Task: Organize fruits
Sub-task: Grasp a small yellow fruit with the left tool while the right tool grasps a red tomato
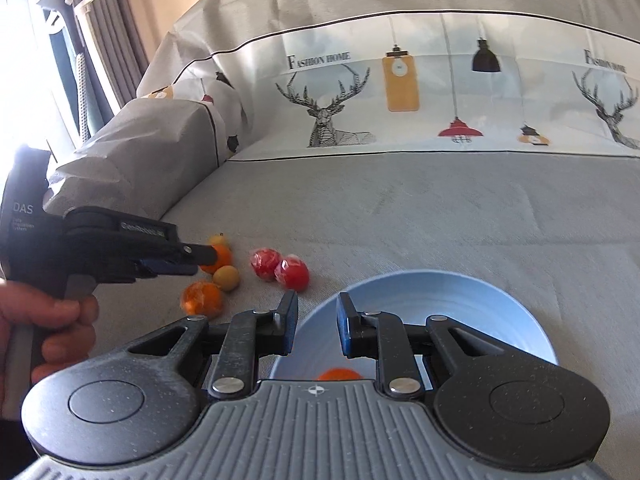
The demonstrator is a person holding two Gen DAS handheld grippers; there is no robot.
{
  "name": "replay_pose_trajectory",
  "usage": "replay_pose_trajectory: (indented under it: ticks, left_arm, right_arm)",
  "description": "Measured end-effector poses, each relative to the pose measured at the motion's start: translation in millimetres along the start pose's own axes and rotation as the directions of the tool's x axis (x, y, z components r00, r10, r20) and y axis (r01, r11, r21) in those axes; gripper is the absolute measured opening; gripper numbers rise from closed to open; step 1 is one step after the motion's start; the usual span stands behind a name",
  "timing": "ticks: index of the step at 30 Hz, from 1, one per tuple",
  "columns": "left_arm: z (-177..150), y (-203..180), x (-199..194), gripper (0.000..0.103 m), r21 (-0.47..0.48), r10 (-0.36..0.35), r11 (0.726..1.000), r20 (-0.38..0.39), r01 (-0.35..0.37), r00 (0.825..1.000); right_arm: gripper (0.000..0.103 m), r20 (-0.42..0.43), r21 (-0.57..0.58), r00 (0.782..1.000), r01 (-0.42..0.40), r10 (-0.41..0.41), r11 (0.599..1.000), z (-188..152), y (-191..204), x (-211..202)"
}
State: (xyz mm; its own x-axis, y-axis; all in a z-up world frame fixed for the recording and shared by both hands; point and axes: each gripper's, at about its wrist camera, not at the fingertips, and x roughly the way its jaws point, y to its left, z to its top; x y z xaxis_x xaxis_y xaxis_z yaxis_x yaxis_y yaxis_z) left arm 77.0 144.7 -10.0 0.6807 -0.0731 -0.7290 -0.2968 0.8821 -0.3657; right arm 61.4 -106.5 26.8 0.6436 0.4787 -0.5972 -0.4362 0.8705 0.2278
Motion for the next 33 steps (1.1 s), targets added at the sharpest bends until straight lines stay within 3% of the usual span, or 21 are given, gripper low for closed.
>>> replay_pose_trajectory:
  ticks: [7,9,13,16,22,25,27,33]
  left_arm:
    - [-1,-1,14,0.031,0.021,0.012,1.000,-0.018,-0.011,1.000]
    - [0,1,16,0.025,0.015,0.025,1.000,-0.020,-0.025,0.999]
    - [0,4,16,0.023,-0.003,0.014,1.000,-0.018,-0.014,1.000]
    - [0,5,16,0.023,-0.011,0.010,1.000,-0.020,-0.010,1.000]
    - [1,5,18,0.025,-0.019,-0.006,1.000,-0.031,0.006,0.999]
    - [1,3,21,0.026,-0.014,-0.018,1.000,-0.044,0.017,0.999]
    - [1,3,22,0.026,-0.012,-0.019,1.000,-0.045,0.018,0.999]
    - [1,-2,10,0.026,0.001,-0.027,1.000,0.002,0.027,1.000]
  right_arm:
    - [0.024,-0.026,-0.069,1.000,0.006,-0.008,0.998,12,15,34]
    - [0.026,-0.028,-0.087,1.000,0.012,-0.014,0.996,15,18,45]
    - [0.028,-0.043,-0.122,0.999,0.024,-0.030,0.992,22,25,70]
    - [0.041,-0.096,-0.140,0.995,0.006,-0.019,0.990,26,32,91]
    - [0.041,-0.150,-0.199,0.987,0.033,-0.064,0.979,29,46,117]
    - [0.031,-0.174,-0.187,0.981,0.048,-0.081,0.981,29,46,124]
    - [0.031,-0.181,-0.172,0.981,0.043,-0.075,0.984,30,44,125]
    - [0.030,-0.152,-0.141,0.986,0.051,-0.072,0.989,33,40,109]
